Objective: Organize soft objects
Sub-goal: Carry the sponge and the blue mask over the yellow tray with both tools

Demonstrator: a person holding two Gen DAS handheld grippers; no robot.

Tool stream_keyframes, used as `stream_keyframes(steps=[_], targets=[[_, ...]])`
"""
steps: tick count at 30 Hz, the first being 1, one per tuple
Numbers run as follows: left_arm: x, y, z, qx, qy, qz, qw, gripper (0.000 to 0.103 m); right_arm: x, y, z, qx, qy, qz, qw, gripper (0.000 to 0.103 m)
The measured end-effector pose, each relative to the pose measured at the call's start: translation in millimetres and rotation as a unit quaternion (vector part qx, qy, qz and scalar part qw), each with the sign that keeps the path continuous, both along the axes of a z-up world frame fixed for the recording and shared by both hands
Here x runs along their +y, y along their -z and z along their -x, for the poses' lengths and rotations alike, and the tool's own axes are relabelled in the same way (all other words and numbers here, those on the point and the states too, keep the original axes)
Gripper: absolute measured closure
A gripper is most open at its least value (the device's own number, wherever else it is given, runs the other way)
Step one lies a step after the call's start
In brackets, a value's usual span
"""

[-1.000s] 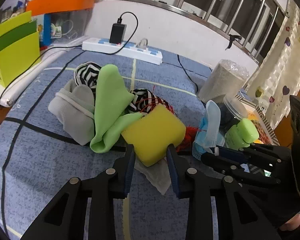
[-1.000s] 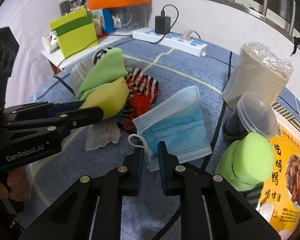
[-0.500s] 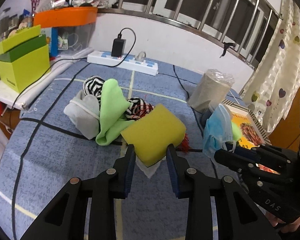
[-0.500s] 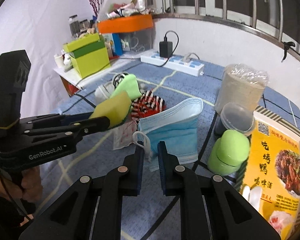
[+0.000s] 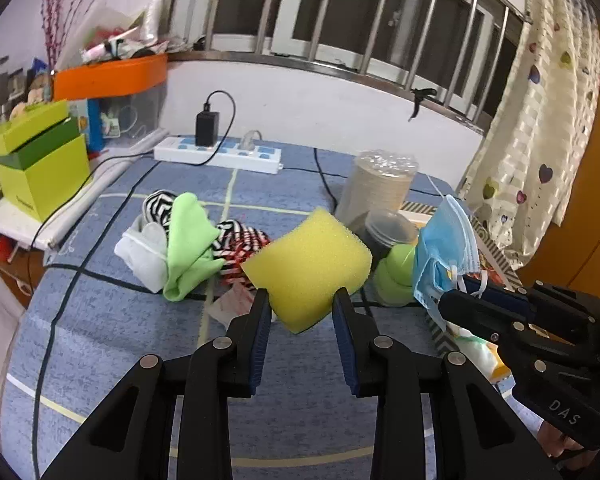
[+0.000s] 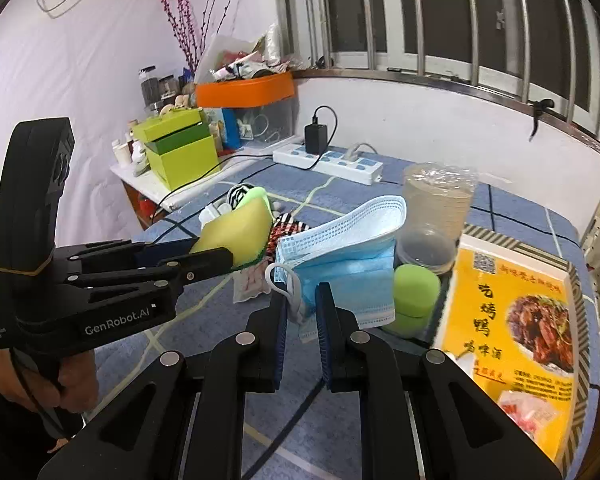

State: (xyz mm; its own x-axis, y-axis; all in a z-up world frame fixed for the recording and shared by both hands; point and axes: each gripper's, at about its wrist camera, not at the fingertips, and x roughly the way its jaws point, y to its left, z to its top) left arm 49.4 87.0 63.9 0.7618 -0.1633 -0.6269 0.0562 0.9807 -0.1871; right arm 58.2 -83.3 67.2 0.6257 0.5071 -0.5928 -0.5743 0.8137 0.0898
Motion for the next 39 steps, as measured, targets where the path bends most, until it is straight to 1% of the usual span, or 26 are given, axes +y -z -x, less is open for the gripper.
stream_keyframes(steps=[10,21,29,39], targets=[[-31.6,-11.1,6.7,-0.010,0.031,-0.011,0.9994,0.073,-25.2,-6.8,11.2,-0.008,0.025,-0.011,1.000,0.088],[-67.1,-16.5,3.4,-0.012,0.065,-0.026,0.9975,0.073,-61.1,-8.1,13.1,-0.008,0.061,-0.023,0.998,0.088],[-96.8,-15.0,-2.5,-0.008,0.091,-0.035,0.9951,0.073,-87.0,-5.0,11.2,-0.002,0.086,-0.030,0.996,0.088],[-133.9,-2.7,-15.4,0.009,0.130,-0.040,0.9906,0.073,-119.0,6.7,5.5,0.014,0.123,-0.036,0.992,0.088]])
